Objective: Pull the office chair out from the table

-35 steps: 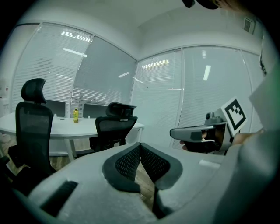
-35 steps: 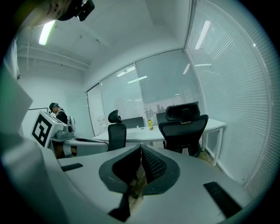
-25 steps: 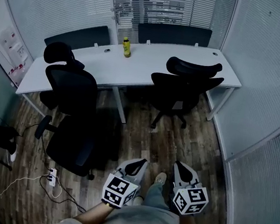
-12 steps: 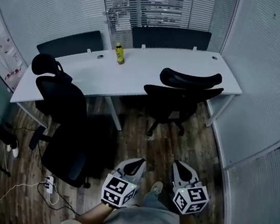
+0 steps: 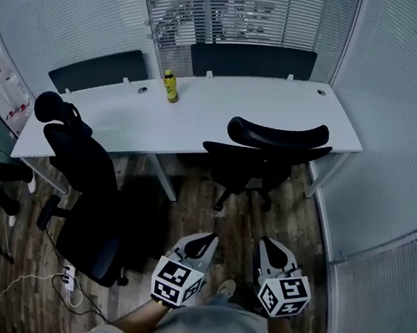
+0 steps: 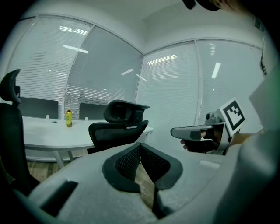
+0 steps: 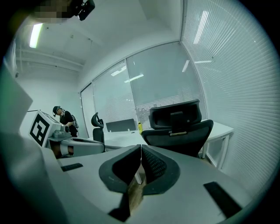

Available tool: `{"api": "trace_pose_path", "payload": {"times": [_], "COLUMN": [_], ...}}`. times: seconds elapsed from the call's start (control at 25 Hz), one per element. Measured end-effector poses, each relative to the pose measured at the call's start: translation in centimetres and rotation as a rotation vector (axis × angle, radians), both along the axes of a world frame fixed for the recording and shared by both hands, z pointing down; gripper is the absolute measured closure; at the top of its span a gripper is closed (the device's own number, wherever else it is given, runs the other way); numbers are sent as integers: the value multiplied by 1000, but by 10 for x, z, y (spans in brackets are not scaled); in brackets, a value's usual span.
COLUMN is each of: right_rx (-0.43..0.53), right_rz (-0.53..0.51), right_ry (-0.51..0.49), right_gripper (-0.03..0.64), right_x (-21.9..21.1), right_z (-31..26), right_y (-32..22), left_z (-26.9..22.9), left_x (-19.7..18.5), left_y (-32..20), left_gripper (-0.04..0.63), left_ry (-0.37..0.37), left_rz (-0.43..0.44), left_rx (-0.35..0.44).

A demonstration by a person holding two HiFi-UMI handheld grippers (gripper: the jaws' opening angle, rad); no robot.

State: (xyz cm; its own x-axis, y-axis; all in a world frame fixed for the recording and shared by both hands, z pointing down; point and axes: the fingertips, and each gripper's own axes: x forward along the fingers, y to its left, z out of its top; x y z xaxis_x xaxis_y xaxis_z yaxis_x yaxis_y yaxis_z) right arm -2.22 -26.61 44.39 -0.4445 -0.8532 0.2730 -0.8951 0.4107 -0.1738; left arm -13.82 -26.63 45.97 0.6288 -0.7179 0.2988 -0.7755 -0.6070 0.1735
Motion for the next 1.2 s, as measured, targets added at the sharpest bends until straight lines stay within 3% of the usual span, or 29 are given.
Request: {"api": "trace_pose_path", "payload": {"times": [0.48,1.2], "right_rx": [38,37], "right_rz": [-100,19], "right_ry": [12,-6], "right_gripper": [611,609], "right_x": [23,59], "right_z": [-5,1], "right_y": [-44,-72], "left_z": [-6,2], "left_x": [46,49], "left_y": [-53,-77], "left_gripper": [584,584], "left_ry": [-22,-50], "left_rz": [-9,-10], "left_rx": [24,13]}}
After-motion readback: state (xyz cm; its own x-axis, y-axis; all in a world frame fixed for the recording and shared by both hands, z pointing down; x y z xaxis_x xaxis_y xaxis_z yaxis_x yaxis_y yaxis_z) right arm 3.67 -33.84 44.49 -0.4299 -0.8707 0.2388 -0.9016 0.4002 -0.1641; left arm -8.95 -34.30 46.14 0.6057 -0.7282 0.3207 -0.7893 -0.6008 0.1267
